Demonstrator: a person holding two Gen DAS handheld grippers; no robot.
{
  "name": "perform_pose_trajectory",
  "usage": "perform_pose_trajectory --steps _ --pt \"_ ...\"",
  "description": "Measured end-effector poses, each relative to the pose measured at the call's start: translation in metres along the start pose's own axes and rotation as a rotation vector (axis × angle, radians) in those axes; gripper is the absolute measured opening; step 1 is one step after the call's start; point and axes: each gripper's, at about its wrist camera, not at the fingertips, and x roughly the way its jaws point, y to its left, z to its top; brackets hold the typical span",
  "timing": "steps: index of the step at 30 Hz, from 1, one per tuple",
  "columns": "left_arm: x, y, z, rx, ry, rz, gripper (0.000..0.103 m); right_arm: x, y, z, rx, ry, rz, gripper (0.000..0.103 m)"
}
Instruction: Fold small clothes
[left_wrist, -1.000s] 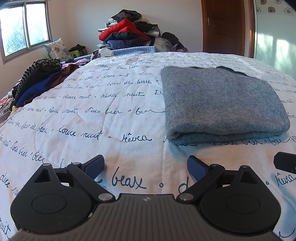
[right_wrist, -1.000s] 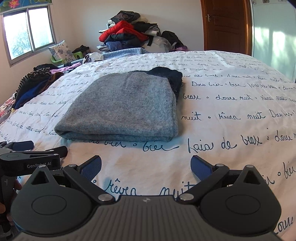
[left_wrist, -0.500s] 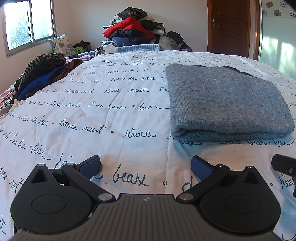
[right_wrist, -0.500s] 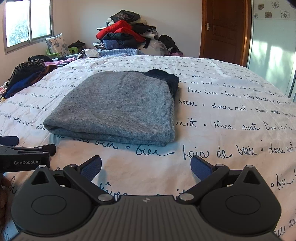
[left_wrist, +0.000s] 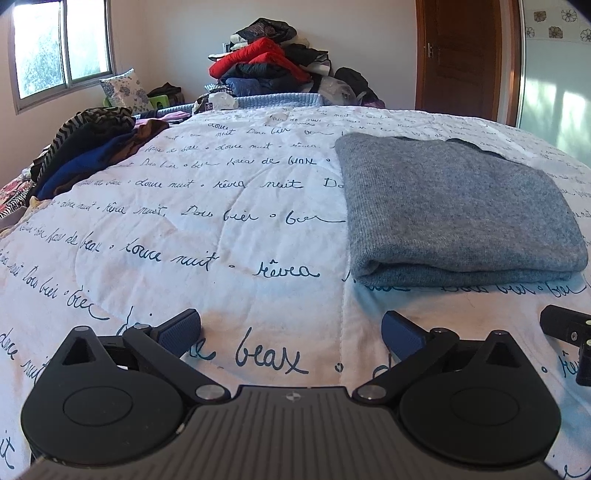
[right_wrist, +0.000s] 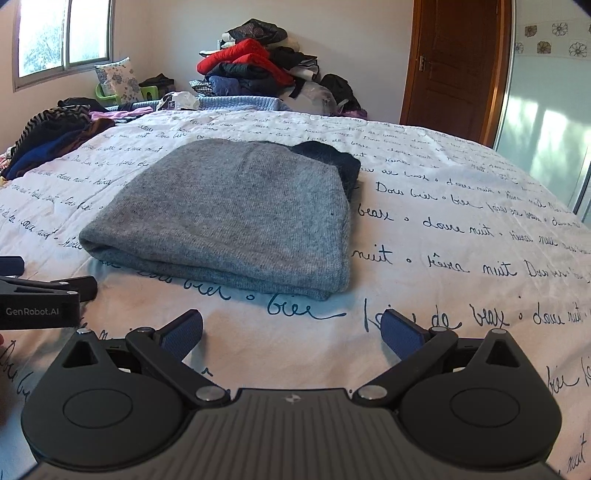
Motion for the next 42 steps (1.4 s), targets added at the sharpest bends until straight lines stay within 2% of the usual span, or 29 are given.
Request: perform_pose_trajectory --steps 3,34,42 --pt "0.002 0.0 -0.001 -0.007 0.002 -0.004 0.103 0.008 -0.003 -0.003 0.016 0.028 0.008 0.103" --pt "0.003 0.002 -0.004 -0.026 -0.004 -0.012 0.103 0.016 -0.012 -0.009 0.029 -0.009 0.036 0.103" --pt "0.004 0.002 -0.004 -0.026 -0.004 -0.011 0.103 0.019 -0.007 -0.001 -0.002 0.025 0.029 0.103"
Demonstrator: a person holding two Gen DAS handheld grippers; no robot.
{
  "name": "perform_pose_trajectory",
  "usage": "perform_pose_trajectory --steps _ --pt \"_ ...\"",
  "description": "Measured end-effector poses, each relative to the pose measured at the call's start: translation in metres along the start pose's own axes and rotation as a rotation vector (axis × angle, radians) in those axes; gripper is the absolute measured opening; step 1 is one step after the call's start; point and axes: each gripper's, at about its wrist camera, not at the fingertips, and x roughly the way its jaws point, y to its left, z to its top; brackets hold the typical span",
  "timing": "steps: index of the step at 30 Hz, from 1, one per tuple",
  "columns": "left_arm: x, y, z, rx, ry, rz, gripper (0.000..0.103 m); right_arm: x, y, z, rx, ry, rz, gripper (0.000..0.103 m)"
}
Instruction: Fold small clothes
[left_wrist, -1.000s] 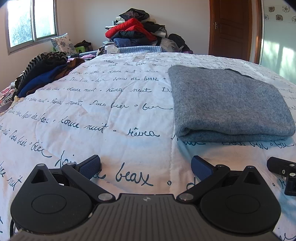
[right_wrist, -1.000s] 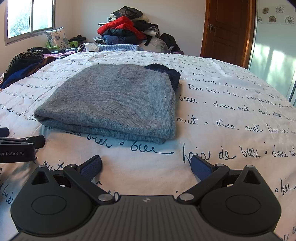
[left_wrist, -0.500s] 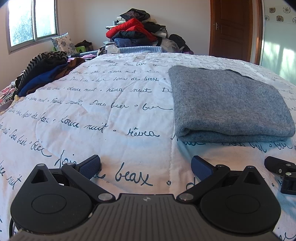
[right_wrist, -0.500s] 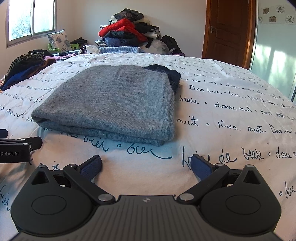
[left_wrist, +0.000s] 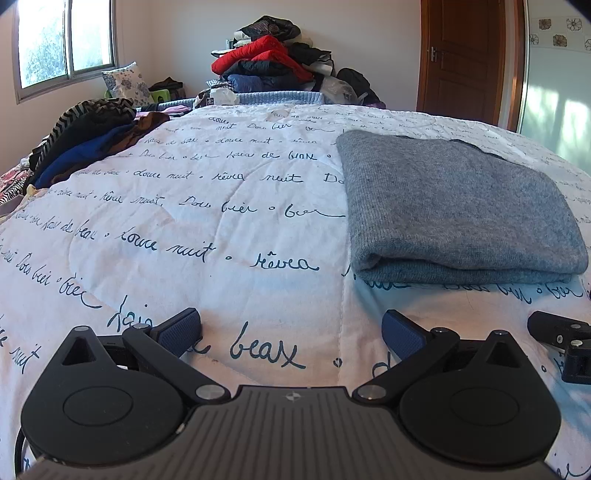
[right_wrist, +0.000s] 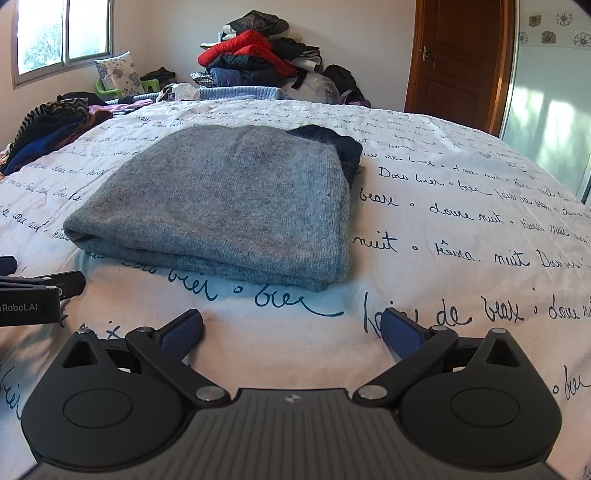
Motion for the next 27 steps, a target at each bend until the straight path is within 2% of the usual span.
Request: perform_pose_trajectory --steps 27 --pt "0.0009 0.0015 0.0003 -0.018 0.002 -0.018 0.103 0.0008 -0.0046 -0.0064 0.023 -0.025 0.013 0.103"
